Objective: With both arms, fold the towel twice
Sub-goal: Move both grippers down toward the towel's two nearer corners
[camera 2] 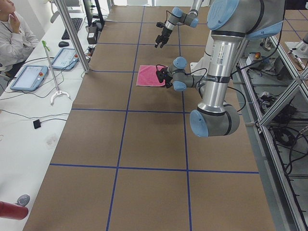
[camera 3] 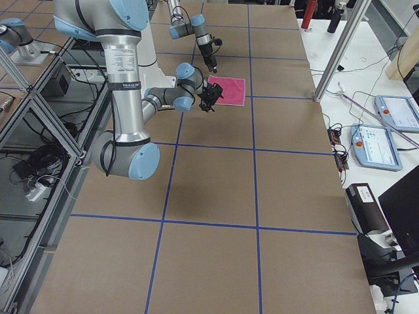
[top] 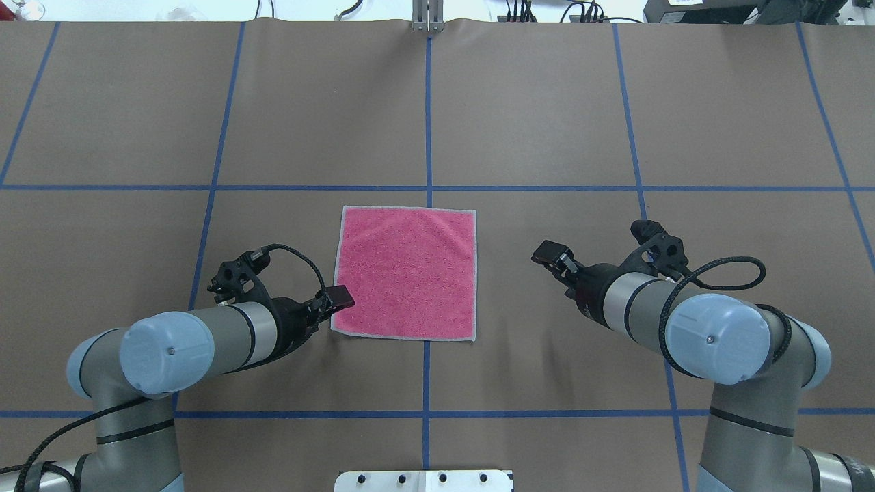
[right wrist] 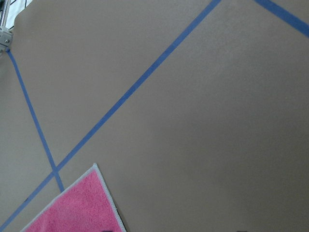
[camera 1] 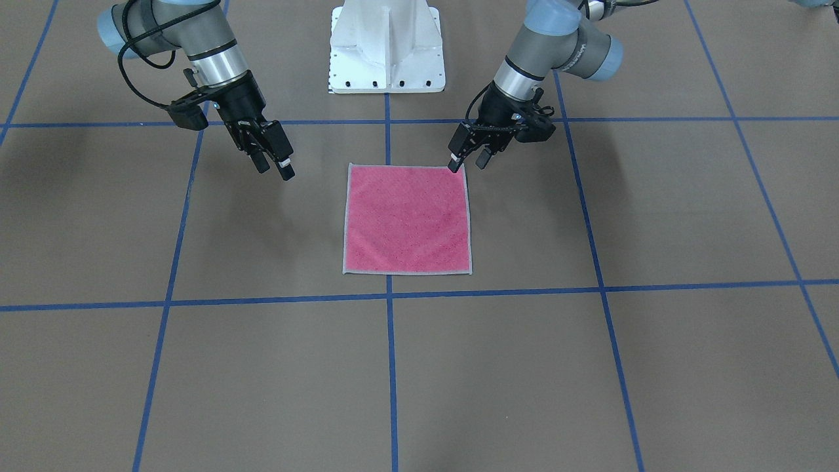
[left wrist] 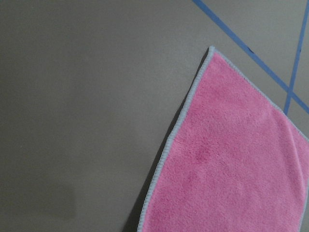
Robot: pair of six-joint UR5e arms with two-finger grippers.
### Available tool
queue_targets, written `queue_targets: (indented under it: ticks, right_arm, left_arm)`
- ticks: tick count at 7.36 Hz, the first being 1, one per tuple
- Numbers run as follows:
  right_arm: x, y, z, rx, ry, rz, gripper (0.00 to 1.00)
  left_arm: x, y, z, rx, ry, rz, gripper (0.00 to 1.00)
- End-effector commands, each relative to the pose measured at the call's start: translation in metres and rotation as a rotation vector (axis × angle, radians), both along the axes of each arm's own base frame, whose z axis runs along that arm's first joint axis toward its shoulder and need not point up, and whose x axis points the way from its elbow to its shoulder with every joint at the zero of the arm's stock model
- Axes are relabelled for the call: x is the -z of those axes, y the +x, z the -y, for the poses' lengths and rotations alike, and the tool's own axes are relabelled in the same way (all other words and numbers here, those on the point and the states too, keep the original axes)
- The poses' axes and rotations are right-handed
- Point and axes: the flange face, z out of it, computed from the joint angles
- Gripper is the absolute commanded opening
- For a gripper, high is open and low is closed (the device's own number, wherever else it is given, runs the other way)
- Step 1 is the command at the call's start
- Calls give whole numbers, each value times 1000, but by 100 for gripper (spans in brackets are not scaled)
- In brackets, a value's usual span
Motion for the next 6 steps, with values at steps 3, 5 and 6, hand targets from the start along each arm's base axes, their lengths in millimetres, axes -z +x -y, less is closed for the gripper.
queue_targets:
  ticks: [3, 5, 6]
  right_arm:
    - [3, -3, -3, 9, 7, -1, 88]
    - [3, -3, -3, 10, 9, -3, 88]
    - [3, -2, -3, 11, 11, -2, 88]
  left_arm:
    - [-3, 17, -17, -32, -3, 23, 60]
    - [-2, 18, -19, -36, -1, 23, 23]
    - [-2, 17, -18, -35, 0, 23, 22]
